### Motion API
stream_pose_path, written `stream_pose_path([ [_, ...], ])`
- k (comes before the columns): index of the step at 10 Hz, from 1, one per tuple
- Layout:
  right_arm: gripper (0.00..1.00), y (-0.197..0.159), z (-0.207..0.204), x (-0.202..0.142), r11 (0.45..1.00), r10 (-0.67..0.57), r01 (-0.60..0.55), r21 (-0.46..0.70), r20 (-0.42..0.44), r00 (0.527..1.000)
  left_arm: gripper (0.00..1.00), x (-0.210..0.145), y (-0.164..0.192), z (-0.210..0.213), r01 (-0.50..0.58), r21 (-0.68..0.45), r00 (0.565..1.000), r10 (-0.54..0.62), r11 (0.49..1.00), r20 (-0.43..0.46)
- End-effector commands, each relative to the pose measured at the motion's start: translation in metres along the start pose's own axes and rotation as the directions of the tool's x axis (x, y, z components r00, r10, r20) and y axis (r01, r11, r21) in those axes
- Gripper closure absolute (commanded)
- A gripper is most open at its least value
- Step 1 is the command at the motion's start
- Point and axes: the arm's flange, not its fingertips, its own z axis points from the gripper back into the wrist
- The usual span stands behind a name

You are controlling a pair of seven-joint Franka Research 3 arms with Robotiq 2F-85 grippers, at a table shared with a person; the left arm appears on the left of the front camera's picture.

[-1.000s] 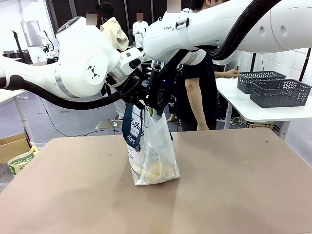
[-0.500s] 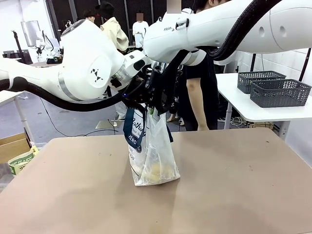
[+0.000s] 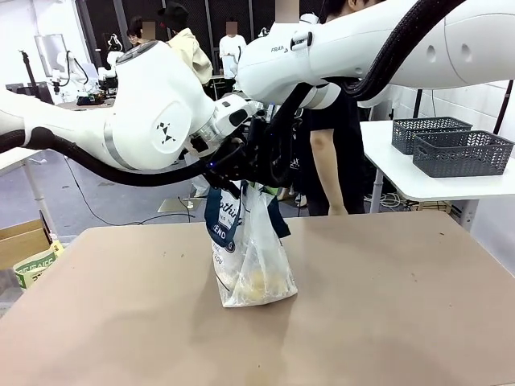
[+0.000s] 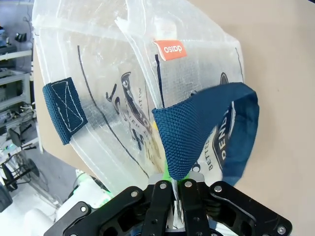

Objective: Transfer purchased items from the store into the shopping bag.
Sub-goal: Move the Reusable shopping bag to the right side of the table.

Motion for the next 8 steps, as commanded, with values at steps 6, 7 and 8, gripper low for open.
stream_pose_path([
  [6, 1.00, 0.005, 0.002, 0.004, 1.000, -0.007, 0.008, 0.027, -0.023, 1.000, 0.00, -0.002, -0.016, -0.004, 0.034, -0.007, 0.999, -0.034, 0.999, 0.004],
  [7, 1.00, 0.005, 0.002, 0.003, 1.000, -0.006, 0.006, 0.027, -0.024, 1.000, 0.00, -0.002, -0.017, -0.003, 0.040, -0.012, 0.999, -0.040, 0.999, 0.004],
  [8, 1.00, 0.006, 0.002, 0.003, 1.000, -0.005, 0.006, 0.027, -0.025, 1.000, 0.00, -0.002, -0.019, -0.003, 0.043, -0.018, 0.999, -0.043, 0.999, 0.006],
])
